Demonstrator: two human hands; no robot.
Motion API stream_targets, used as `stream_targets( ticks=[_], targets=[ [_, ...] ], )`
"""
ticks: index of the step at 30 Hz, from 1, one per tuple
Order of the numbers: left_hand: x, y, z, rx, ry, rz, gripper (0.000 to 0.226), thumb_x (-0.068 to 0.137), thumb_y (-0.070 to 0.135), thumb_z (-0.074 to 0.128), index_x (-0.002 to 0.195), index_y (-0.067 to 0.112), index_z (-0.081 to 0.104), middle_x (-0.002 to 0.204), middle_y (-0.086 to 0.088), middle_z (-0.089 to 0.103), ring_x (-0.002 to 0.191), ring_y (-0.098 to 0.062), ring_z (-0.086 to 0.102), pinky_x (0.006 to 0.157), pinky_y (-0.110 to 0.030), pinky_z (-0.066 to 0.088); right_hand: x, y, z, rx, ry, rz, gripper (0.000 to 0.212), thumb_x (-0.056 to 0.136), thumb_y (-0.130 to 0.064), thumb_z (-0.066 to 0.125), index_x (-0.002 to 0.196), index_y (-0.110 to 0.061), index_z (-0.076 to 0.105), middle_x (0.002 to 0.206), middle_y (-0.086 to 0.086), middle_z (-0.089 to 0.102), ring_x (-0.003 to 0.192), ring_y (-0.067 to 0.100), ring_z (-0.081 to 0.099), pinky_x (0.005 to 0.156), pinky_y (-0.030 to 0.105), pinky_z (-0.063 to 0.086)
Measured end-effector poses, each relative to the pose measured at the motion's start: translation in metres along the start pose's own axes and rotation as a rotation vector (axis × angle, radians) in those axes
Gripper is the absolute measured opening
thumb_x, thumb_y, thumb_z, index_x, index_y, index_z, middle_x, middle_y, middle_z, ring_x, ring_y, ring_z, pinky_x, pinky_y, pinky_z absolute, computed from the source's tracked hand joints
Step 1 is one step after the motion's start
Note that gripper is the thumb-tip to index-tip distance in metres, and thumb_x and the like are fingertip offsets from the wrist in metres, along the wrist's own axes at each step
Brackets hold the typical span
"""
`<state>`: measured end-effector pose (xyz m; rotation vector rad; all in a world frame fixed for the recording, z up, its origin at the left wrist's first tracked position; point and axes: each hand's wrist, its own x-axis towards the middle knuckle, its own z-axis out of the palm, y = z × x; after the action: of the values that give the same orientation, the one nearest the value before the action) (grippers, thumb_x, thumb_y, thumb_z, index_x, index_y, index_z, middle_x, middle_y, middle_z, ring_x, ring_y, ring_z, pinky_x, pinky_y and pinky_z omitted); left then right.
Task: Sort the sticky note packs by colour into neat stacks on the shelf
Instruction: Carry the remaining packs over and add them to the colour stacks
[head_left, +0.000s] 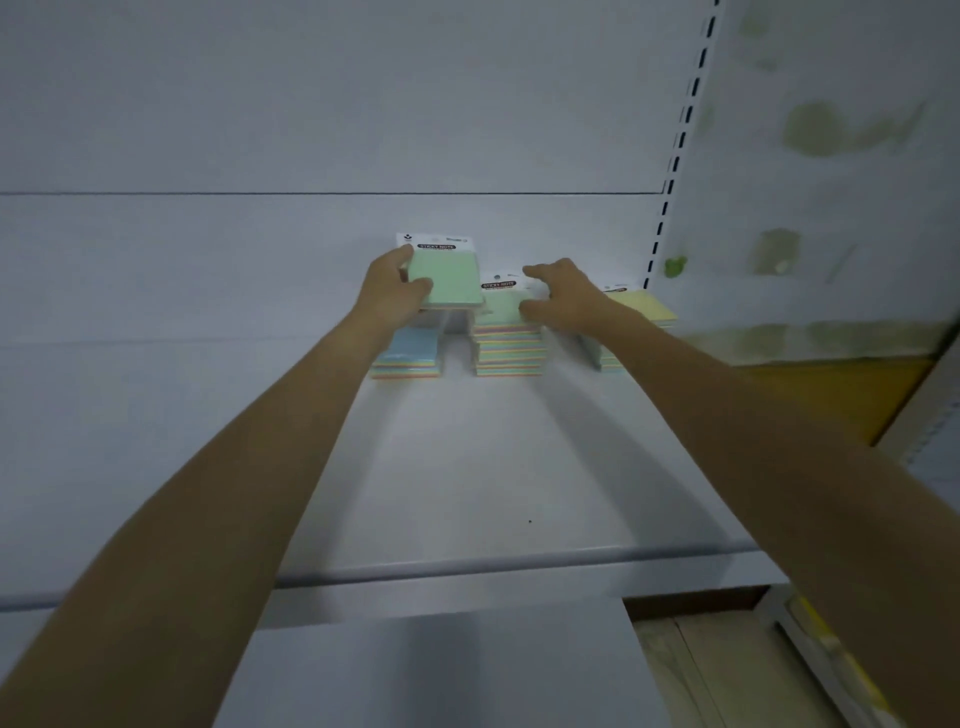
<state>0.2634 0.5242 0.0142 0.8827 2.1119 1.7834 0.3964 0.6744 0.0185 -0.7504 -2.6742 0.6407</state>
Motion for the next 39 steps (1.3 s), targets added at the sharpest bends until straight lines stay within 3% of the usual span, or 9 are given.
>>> stream_targets(
  ticks=[3,7,11,15,19,24,27,31,39],
  targets=[
    [0.000,0.007,0.015,0.007,-0.046,-0.009,0.039,0.089,-0.006,0.048,0.127,0.002,0.047,0.089,-0.009,0.050,0.093,-0.021,0.048,0.073,-0.029,0.047,-0.005,0.009,0.002,0.011,0.033,-0.051,0.070,0.084,-0.024,0.058,0.143,-0.010,0.024,0.143,0.020,0.028,0.132,0.034,0.034,0.111,0.046,0.030],
    [0.003,0.010,0.037,0.052,-0.116,-0.036,0.055,0.087,0.000,0.053,0.139,-0.001,0.034,0.111,-0.016,0.052,0.104,-0.026,0.054,0.100,-0.038,0.044,-0.014,0.019,0.006,0.031,0.038,-0.070,0.075,0.084,-0.023,0.059,0.145,-0.014,0.017,0.145,0.016,0.025,0.131,0.032,0.034,0.110,0.045,0.031],
    [0.003,0.013,0.052,0.178,-0.147,-0.076,0.031,0.072,0.017,0.061,0.103,0.013,0.059,0.113,-0.015,0.057,0.114,-0.027,0.054,0.101,-0.033,0.043,-0.017,0.024,0.009,0.039,0.031,-0.065,0.078,0.082,-0.024,0.062,0.145,-0.014,0.017,0.145,0.016,0.025,0.131,0.032,0.036,0.110,0.044,0.032],
    [0.007,0.013,0.058,0.483,-0.135,-0.032,0.059,0.079,0.033,0.052,0.134,0.013,0.045,0.141,-0.013,0.046,0.130,-0.029,0.043,0.111,-0.034,0.033,-0.016,0.026,0.011,0.053,0.035,-0.064,0.078,0.082,-0.026,0.062,0.145,-0.016,0.017,0.144,0.014,0.026,0.130,0.031,0.036,0.110,0.044,0.032],
    [0.005,0.009,0.058,0.617,-0.124,-0.020,0.053,0.078,0.038,0.051,0.127,0.019,0.053,0.135,-0.012,0.048,0.123,-0.034,0.047,0.106,-0.040,0.039,-0.016,0.029,0.013,0.062,0.040,-0.072,0.077,0.082,-0.025,0.061,0.145,-0.015,0.017,0.146,0.013,0.024,0.132,0.030,0.034,0.110,0.043,0.032],
    [-0.001,0.003,0.045,0.587,-0.070,0.030,0.059,0.075,0.047,0.041,0.129,0.024,0.050,0.131,-0.013,0.052,0.120,-0.034,0.050,0.104,-0.044,0.041,-0.017,0.030,0.011,0.071,0.086,-0.160,0.074,0.082,-0.023,0.062,0.143,-0.013,0.022,0.144,0.014,0.027,0.133,0.028,0.029,0.113,0.038,0.026],
    [-0.007,-0.006,0.029,0.700,0.051,0.128,0.043,0.092,0.038,0.040,0.130,0.021,0.048,0.132,-0.013,0.049,0.125,-0.031,0.044,0.104,-0.043,0.039,-0.016,0.024,0.004,0.037,0.159,-0.264,0.067,0.084,-0.025,0.061,0.141,-0.012,0.028,0.141,0.014,0.033,0.134,0.026,0.028,0.110,0.032,0.022],
    [-0.031,-0.021,-0.010,0.923,0.189,0.253,0.038,0.095,0.033,0.040,0.128,0.018,0.050,0.129,-0.014,0.050,0.123,-0.031,0.045,0.097,-0.041,0.040,-0.012,-0.008,0.008,-0.039,0.178,-0.399,0.061,0.084,-0.033,0.060,0.137,-0.014,0.036,0.138,0.012,0.040,0.132,0.026,0.033,0.108,0.032,0.025],
    [-0.089,-0.056,-0.149,1.210,0.195,0.151,0.042,0.095,0.034,0.038,0.131,0.015,0.047,0.132,-0.013,0.052,0.120,-0.034,0.048,0.094,-0.044,0.042,-0.018,-0.130,0.078,-0.156,0.056,-0.598,0.059,0.086,-0.036,0.056,0.137,-0.014,0.036,0.138,0.013,0.041,0.128,0.029,0.036,0.106,0.034,0.028]
  ],
)
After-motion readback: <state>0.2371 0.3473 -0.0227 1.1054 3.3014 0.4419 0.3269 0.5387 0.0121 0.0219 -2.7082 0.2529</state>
